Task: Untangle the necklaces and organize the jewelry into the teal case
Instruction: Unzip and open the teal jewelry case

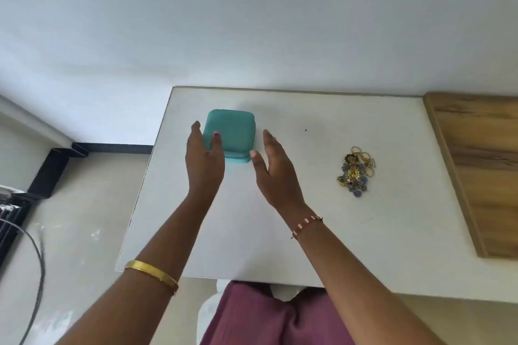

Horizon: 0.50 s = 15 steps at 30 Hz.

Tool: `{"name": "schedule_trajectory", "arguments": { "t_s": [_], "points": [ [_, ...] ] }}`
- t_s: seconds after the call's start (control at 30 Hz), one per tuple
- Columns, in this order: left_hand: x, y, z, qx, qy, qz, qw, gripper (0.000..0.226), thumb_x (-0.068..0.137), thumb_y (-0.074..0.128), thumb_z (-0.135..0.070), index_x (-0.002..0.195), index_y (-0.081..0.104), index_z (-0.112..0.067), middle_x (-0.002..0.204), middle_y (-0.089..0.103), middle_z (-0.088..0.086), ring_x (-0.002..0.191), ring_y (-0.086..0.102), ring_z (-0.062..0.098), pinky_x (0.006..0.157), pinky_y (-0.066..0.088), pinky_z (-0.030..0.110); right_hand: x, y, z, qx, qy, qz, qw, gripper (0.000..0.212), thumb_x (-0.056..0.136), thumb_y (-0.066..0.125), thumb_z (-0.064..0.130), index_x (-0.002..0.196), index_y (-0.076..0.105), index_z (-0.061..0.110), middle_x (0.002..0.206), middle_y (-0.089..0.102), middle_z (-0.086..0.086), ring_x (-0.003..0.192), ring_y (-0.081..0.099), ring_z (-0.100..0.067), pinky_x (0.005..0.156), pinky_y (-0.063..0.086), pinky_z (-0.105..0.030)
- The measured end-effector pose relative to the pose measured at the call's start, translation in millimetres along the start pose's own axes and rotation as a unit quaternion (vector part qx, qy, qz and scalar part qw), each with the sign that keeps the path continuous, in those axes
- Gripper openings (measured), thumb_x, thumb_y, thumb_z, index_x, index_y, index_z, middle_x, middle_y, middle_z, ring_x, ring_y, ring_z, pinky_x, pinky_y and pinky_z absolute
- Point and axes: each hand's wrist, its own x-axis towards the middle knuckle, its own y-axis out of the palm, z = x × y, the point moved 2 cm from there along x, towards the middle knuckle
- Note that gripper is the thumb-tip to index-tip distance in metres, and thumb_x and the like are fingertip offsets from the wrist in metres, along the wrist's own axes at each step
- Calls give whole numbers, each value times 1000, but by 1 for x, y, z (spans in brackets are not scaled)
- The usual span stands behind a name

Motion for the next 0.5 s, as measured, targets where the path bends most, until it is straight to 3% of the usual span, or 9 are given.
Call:
{"name": "schedule_trajectory", "arguments": {
  "t_s": [0.07,0.13,0.3,0.5],
  "points": [
    [11,2,1,5,-15,-2,1000,53,98,42,-27,145,26,-10,148,37,9,134,36,22,110,29,29,11,6,0,42,7,3,999,51,98,39,25,145,25,12,152,29,-3,140,25,-13,102,13,-6],
    [19,5,6,17,-15,-5,1000,48,96,47,-25,139,36,-7,138,47,10,127,45,25,105,39,34,20,13,1,65,18,17,998,52,97,42,24,145,26,10,151,31,-4,138,29,-14,105,19,-9],
    [8,11,16,52,27,-46,997,46,85,62,-10,130,51,-8,131,53,7,121,49,20,98,34,18,26,21,-10,95,24,10,995,53,96,46,19,144,27,7,149,33,-8,137,33,-19,113,31,-34],
    [-38,21,15,17,26,-46,998,46,82,66,-5,126,55,-8,129,53,7,120,50,18,93,30,7,-10,8,-28,103,43,-40,993,52,93,50,11,142,33,11,144,41,-7,131,42,-19,107,39,-39]
  ]
}}
